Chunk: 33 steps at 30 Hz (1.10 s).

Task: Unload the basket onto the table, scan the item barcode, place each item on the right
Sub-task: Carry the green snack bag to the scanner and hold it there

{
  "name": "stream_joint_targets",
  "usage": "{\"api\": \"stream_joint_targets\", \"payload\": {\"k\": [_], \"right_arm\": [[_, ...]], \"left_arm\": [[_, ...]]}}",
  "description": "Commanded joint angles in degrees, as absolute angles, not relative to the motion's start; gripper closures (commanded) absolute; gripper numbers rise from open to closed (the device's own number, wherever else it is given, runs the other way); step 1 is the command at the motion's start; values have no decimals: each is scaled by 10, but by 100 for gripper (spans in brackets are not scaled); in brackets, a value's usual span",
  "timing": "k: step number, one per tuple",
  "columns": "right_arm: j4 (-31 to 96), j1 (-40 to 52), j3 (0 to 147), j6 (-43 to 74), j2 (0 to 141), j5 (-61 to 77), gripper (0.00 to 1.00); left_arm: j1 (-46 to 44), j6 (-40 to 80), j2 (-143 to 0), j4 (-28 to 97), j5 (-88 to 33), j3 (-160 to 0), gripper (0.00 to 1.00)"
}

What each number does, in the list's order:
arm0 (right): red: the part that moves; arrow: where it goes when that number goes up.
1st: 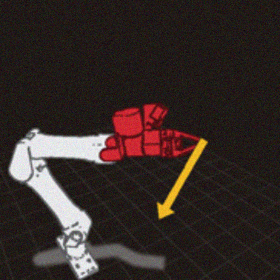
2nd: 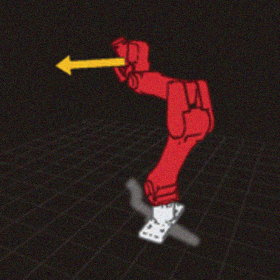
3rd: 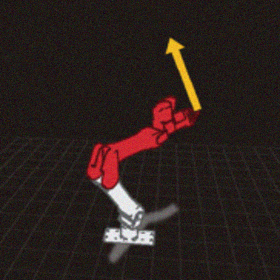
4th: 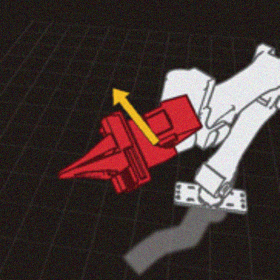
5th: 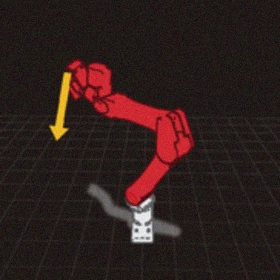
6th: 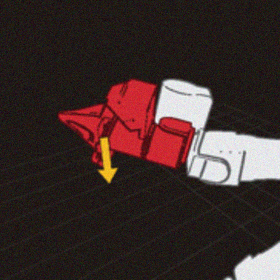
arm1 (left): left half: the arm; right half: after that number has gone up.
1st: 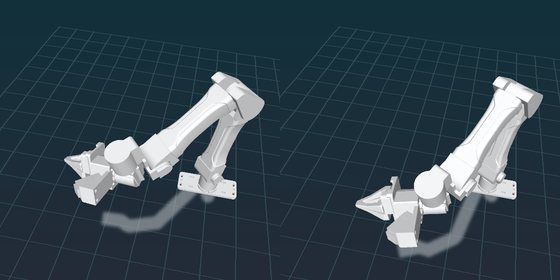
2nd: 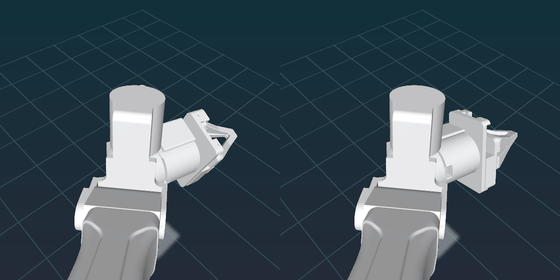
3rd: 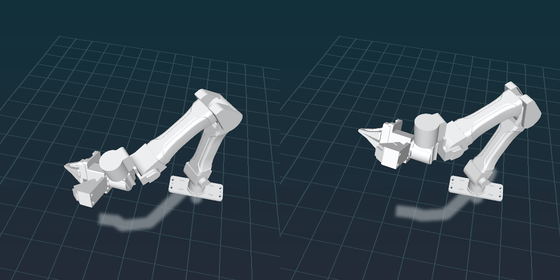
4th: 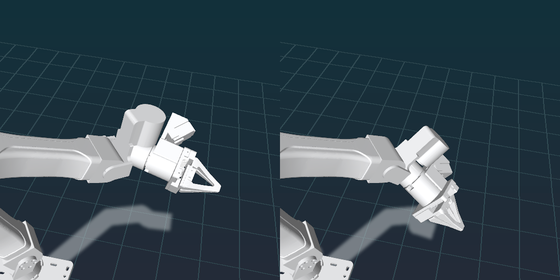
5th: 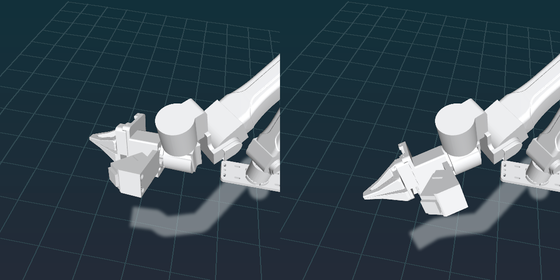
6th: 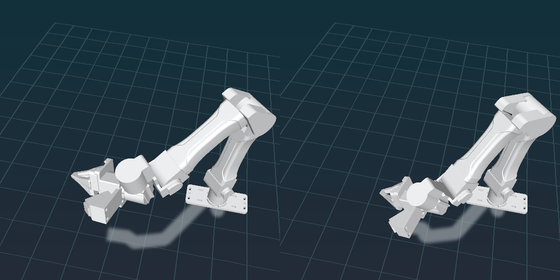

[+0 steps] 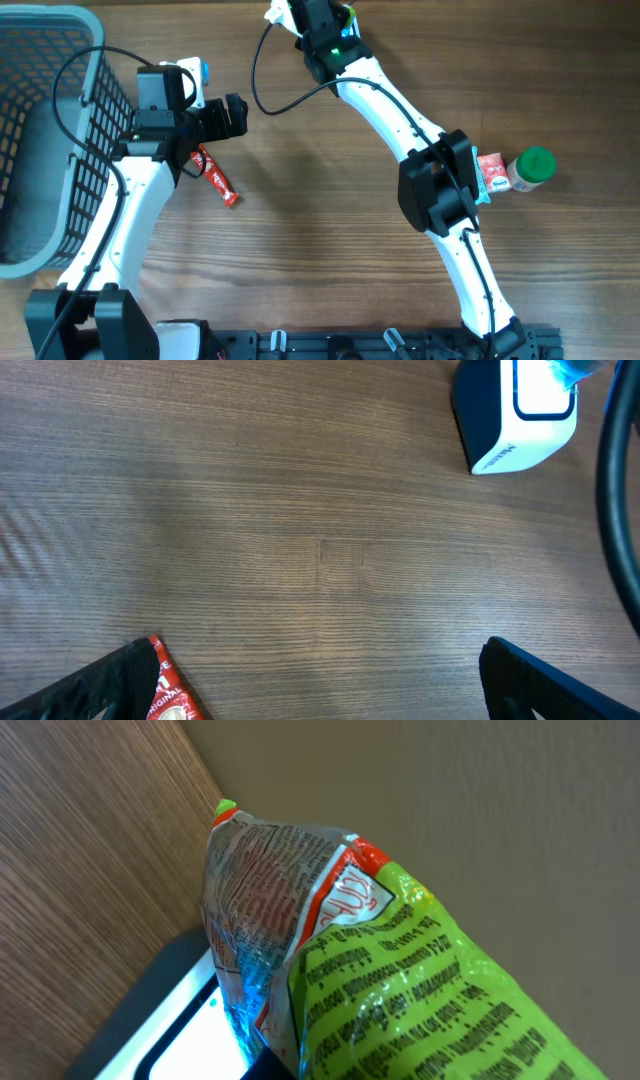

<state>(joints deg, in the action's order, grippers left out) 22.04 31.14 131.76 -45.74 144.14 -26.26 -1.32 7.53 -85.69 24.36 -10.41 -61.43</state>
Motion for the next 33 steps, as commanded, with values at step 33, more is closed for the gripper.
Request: {"api": "stream_joint_targets", "payload": {"k": [33], "right_arm": [[50,299,1315,-435,1467,-380,96]], "left_arm": [[-11,62,-853,242,-109,-615,0]]}}
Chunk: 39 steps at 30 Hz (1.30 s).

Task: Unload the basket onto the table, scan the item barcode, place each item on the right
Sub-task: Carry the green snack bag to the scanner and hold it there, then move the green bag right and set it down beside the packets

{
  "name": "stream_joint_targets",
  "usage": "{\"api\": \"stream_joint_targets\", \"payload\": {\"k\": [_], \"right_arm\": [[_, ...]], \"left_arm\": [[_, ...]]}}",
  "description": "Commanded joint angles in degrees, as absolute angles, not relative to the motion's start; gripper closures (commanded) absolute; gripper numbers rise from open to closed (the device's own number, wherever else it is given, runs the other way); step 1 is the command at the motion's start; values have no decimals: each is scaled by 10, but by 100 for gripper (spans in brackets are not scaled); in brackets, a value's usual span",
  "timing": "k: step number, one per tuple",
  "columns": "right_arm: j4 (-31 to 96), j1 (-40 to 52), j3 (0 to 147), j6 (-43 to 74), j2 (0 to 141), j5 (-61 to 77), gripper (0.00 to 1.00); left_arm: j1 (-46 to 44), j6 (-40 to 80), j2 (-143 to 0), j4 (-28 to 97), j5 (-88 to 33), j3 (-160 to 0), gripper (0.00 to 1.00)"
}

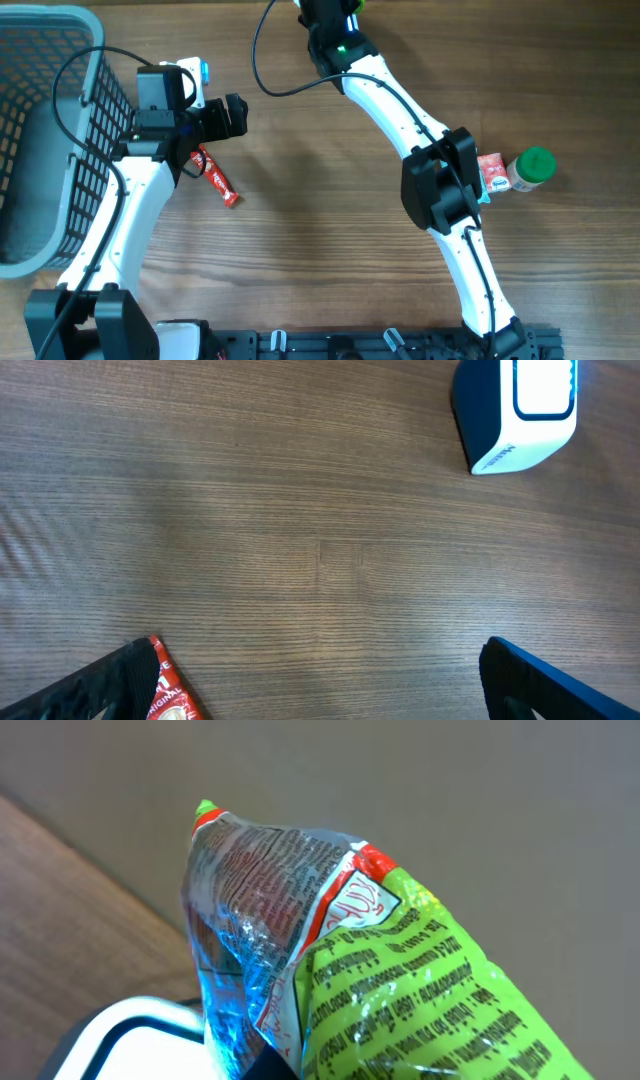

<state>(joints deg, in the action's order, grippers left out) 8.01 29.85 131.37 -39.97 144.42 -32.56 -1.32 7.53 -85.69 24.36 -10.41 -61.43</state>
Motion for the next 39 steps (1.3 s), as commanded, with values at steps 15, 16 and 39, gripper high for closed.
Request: {"api": "stream_joint_targets", "payload": {"k": [15,16,39], "right_arm": [[180,305,1316,-309,1467,-288,96],[180,304,1316,-308,1464,-295,96],[877,159,1272,-180,1266,126,96]], "left_arm": [[-11,62,-853,242,-109,-615,0],[-11,62,-853,242,-109,-615,0],[-11,62,-853,242,-109,-615,0]]}}
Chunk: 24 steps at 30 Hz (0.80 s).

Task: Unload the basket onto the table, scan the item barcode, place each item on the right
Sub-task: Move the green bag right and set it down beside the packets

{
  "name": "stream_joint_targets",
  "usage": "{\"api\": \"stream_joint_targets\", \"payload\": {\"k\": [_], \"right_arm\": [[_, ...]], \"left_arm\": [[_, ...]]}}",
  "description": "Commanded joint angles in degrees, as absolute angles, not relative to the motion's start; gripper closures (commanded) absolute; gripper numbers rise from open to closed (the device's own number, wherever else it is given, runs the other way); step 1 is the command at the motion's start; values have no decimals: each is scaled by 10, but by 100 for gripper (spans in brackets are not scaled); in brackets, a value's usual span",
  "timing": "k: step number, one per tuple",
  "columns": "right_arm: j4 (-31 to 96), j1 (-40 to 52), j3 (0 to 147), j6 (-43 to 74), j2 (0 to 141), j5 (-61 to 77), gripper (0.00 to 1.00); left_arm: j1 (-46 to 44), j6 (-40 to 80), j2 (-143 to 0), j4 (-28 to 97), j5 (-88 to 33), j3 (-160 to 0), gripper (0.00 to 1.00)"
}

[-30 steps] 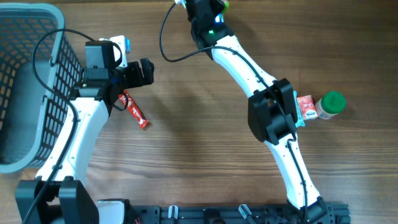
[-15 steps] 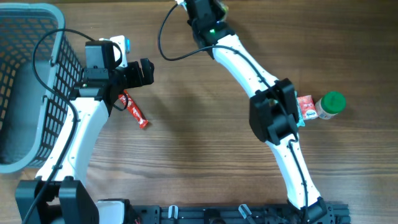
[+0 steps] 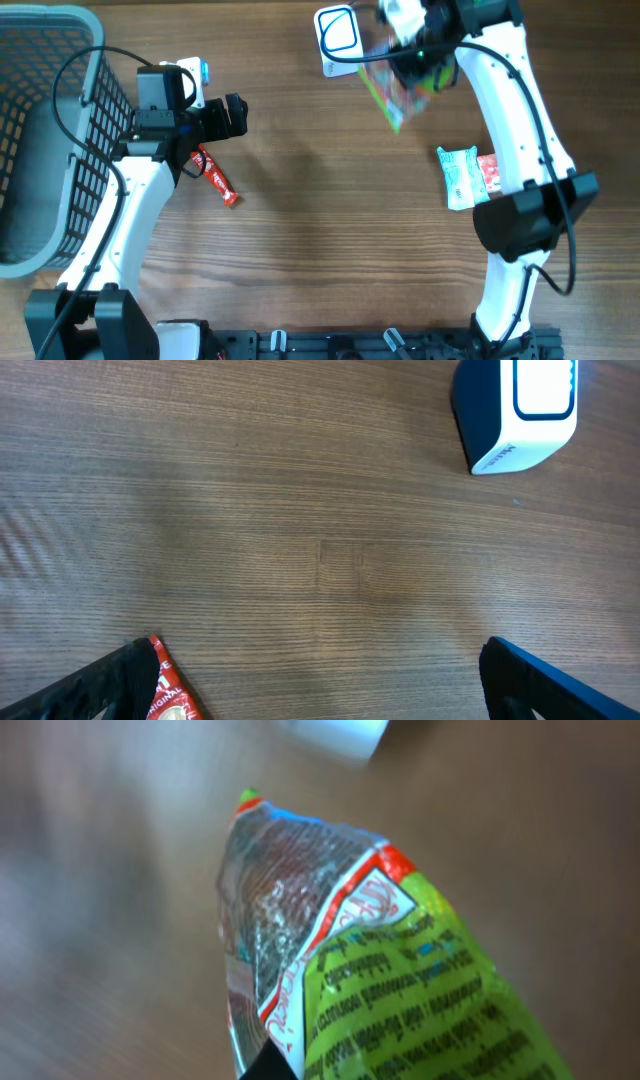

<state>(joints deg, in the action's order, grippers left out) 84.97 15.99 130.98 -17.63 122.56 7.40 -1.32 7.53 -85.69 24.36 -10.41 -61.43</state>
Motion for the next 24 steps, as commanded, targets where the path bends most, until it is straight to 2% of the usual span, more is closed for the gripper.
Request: {"api": "stream_joint_targets", "payload": {"k": [1,4,11,14,15,16,17,20,24], "right_arm": [[881,159,1249,-185,1270,125,96],[880,159,1169,-221,1272,109,96],[834,159,1005,-193,1272,-109,96],[803,159,1001,-193,1272,-109,76],[797,159,1001,-193,1272,-112,62],[791,159,1001,-193,1272,-119,40],[784,159,1001,-192,1272,-133,30],[780,159,1013,-185,1272,-157,21],[775,159,1077,-123,1263,-162,19]], "left_arm": [[-11,62,-853,242,-109,-615,0],[-11,62,-853,242,-109,-615,0],[-10,62,-853,242,-109,-615,0],[-11,62,-853,242,-109,-615,0],[-11,62,-853,242,-109,-615,0],[-11,62,-853,242,-109,-615,0],[-11,62,-853,242,-109,-615,0],[-11,62,-853,242,-109,-615,0],[-11,62,-853,242,-109,-615,0]]}}
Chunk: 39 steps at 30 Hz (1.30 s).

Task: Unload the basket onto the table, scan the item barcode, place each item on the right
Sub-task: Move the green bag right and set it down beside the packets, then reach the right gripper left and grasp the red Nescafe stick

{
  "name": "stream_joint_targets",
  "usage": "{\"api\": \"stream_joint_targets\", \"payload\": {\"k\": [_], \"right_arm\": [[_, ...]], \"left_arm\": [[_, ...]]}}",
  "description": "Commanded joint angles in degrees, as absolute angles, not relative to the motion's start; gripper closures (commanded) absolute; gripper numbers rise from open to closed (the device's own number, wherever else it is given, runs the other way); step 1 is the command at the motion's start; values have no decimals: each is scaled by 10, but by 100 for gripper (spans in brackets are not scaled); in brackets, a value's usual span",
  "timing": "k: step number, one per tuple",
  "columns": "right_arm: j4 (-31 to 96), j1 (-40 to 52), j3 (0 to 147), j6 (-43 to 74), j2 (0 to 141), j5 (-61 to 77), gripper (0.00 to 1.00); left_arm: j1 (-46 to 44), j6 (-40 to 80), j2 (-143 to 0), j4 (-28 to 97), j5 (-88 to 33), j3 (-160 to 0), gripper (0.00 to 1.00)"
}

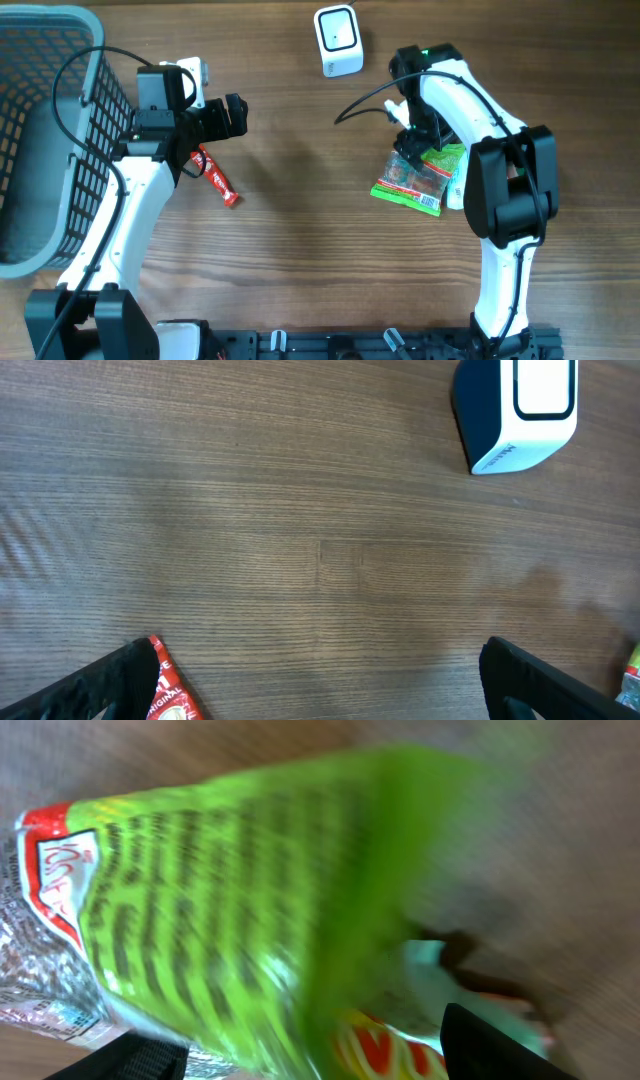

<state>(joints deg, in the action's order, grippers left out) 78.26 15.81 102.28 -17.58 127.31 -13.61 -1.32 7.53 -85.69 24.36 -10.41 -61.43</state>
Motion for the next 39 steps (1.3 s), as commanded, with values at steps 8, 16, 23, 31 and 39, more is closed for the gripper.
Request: {"api": "stream_joint_targets", "payload": {"k": [8,16,23,31,39], "right_arm": [[731,159,1137,-107,1230,236,25],[666,209,1119,-102,1232,399,47],[566,283,1068,-42,1233,399,47],[444,343,1000,-10,1233,384,47],[405,404,997,25,1233,289,50]], "left_arm": [[-11,62,-853,242,-109,-615,0],[-11,62,-853,242,-109,-615,0],[-11,62,-853,242,-109,-615,0],[-11,64,-853,240,-107,-615,0],[74,127,-855,241,-109,-616,0]]}}
